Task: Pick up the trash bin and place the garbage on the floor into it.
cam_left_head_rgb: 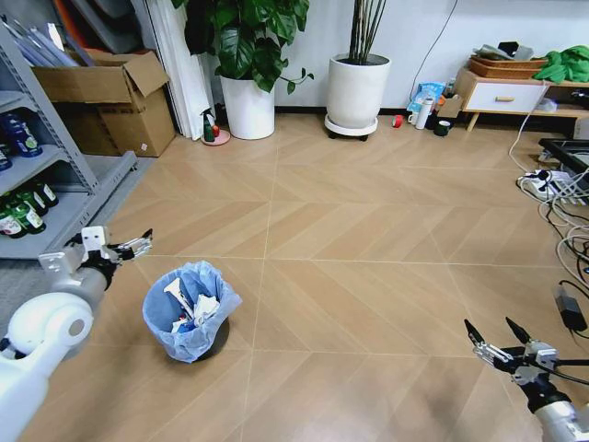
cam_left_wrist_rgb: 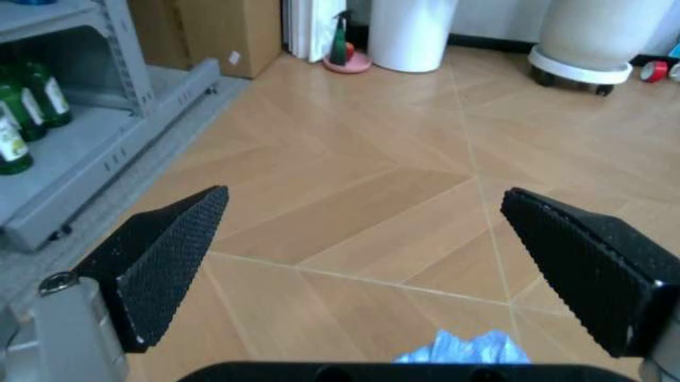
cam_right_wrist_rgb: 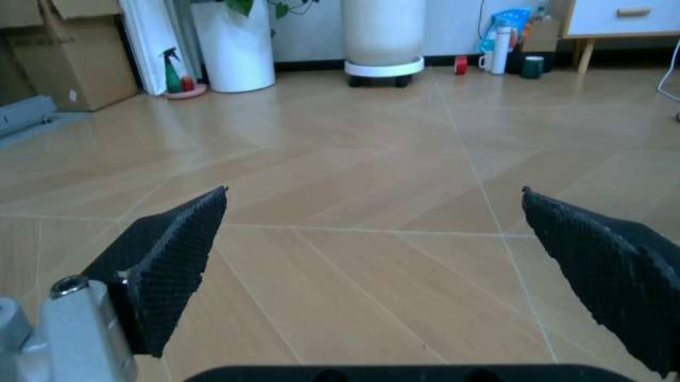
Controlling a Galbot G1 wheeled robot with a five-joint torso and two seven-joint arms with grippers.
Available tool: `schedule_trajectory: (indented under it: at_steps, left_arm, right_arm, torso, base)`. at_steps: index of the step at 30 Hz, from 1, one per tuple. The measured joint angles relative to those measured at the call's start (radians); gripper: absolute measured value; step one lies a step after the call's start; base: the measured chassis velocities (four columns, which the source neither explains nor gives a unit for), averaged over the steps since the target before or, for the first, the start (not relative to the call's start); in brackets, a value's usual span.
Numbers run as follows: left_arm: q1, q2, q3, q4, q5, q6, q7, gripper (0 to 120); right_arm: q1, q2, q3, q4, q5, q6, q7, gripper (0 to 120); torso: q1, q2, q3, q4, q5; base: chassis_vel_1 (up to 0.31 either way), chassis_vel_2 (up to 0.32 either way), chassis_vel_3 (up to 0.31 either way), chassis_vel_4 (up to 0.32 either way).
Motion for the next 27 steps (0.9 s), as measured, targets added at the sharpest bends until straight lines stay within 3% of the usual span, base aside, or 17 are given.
schedule_trajectory:
  at_steps: [8,18,27]
  left_arm:
    - [0.106,-0.017,-0.065,-0.045,0.033,-0.01,0.012,100]
    - [0.155,-0.019,-0.095,-0.069,0.047,-0.013,0.02,100]
    - [0.205,-0.061,-0.115,-0.088,0.084,-0.02,0.027,100]
  right_arm:
    - [0.0,0.0,0.0,0.0,0.0,0.0,0.0,100]
    - [0.0,0.0,0.0,0.0,0.0,0.0,0.0,100]
    - [0.0,0.0,0.0,0.0,0.0,0.0,0.0,100]
  torso:
    - [0.0,0.0,0.0,0.0001,0.0002]
    - [0.0,0.0,0.0,0.0,0.0004]
    - [0.0,0.0,0.0,0.0,0.0002]
  base:
    - [0.0,0.0,0.0,0.0]
    - [0.0,0.0,0.0,0.0]
    - [0.0,0.0,0.0,0.0]
